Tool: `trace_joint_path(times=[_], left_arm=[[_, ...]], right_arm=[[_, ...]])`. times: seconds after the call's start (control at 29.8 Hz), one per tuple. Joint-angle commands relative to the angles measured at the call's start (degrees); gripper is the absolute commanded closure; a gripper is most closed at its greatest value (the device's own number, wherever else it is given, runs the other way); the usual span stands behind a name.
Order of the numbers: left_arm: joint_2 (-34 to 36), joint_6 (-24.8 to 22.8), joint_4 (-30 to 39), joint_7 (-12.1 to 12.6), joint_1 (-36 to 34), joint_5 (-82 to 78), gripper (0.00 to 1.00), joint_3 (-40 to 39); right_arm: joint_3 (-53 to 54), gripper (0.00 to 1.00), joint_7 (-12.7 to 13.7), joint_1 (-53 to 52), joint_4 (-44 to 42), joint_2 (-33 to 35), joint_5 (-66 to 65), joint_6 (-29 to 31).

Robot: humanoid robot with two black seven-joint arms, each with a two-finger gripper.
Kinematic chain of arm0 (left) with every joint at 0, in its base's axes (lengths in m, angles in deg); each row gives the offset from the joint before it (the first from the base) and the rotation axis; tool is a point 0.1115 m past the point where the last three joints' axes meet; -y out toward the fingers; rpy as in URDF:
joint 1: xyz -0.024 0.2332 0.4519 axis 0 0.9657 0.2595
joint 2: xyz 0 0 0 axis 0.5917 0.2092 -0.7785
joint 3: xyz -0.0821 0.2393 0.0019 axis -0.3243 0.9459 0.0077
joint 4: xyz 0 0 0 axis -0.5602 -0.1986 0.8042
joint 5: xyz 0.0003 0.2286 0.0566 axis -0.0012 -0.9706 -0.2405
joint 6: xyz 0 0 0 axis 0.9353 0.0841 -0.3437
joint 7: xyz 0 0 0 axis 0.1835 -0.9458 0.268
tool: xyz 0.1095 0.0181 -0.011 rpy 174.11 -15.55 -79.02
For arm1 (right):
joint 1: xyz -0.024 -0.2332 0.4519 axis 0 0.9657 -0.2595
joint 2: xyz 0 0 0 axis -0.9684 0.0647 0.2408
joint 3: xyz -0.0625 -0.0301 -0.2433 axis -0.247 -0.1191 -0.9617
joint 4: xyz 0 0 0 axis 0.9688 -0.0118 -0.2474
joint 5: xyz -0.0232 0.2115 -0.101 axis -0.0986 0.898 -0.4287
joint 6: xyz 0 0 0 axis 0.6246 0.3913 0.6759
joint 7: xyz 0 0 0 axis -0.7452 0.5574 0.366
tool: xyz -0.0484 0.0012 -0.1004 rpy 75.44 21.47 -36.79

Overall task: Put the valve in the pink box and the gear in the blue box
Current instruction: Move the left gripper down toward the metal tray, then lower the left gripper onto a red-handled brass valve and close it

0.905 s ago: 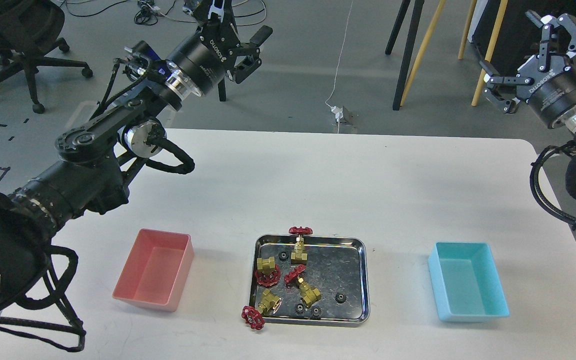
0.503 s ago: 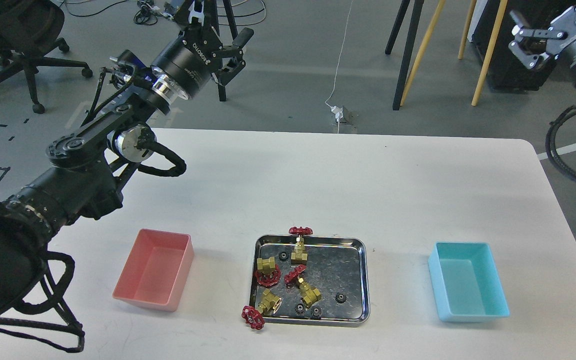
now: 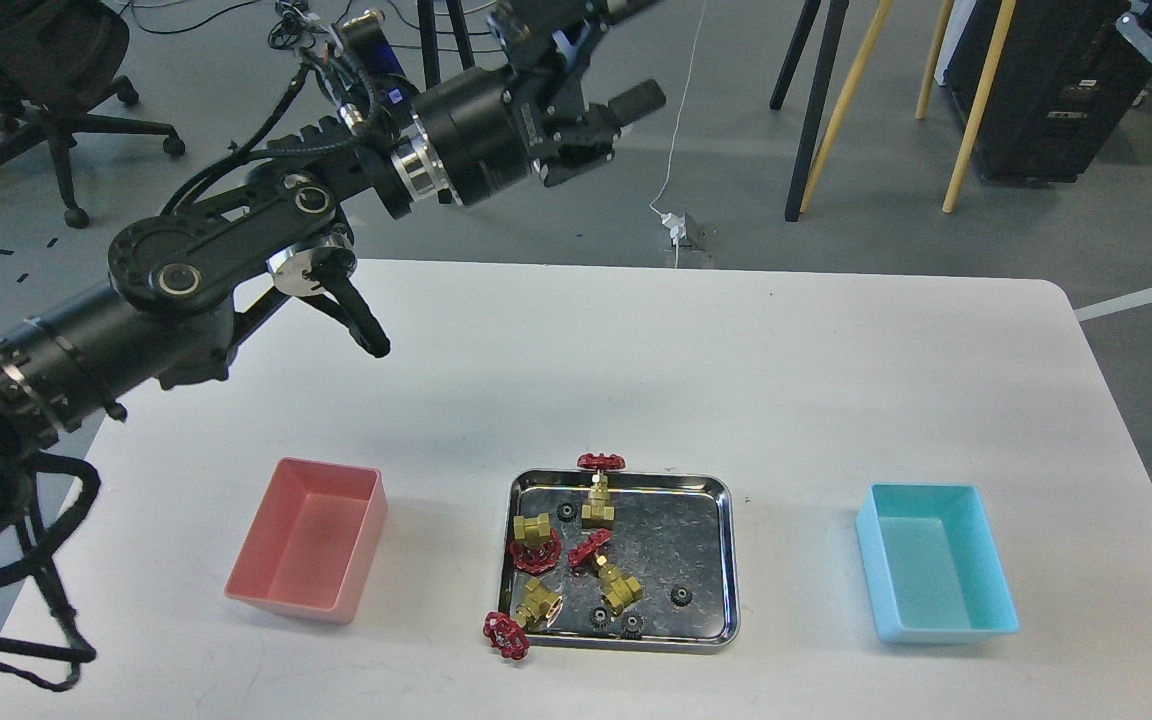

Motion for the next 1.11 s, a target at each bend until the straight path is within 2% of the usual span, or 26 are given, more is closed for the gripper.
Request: trace_joint_path(times=[0.0, 0.17, 0.23, 0.3, 0.37, 0.47, 0.67, 0.8, 1.07], left_arm=[[1.61, 7.02, 2.58, -0.01, -12.82, -3.29, 0.01, 26.62], [-0.23, 17.92, 13.90, -0.01, -24.78, -17.17, 0.03, 49.40], [-1.90, 24.67, 20.14, -0.01, -28.74, -20.43, 0.04, 56.79], [-2.95, 31.80, 24.11, -0.01, -30.69, -22.20, 0.04, 61.90], [-4.18, 36.29, 24.48, -0.01, -30.87, -23.95, 0.04, 65.25], [-5.59, 36.75, 22.02, -0.01, -29.73, -25.28, 0.04, 66.49], [-7.43, 37.28, 17.28, -0.01, -20.60, -27.47, 0.04, 66.32], [-7.79, 38.77, 13.32, -0.01, -16.11, -29.41, 0.04, 66.05], [-7.27, 39.73, 11.47, -0.01, -12.42, -31.87, 0.04, 65.96]], right_arm=[[0.09, 0.00, 0.22, 0.02, 0.00, 1.04, 1.32, 0.00], [0.09, 0.00, 0.22, 0.46, -0.09, 1.13, 1.59, 0.00], [0.09, 0.00, 0.14, 0.98, -0.09, 1.13, 1.59, 0.00], [0.09, 0.00, 0.13, 1.16, -0.35, 1.13, 1.59, 0.00], [0.09, 0.00, 0.13, 1.16, -0.70, 1.13, 1.50, 0.00], [0.09, 0.00, 0.13, 1.42, -0.79, 1.04, 1.50, 0.00], [0.00, 0.00, 0.31, 2.04, -0.88, 0.43, 1.41, 0.00], [0.00, 0.00, 2.41, 1.34, -0.88, 0.43, 1.41, 0.00], [0.09, 0.00, 2.60, 1.25, -0.88, 0.34, 1.50, 0.00]])
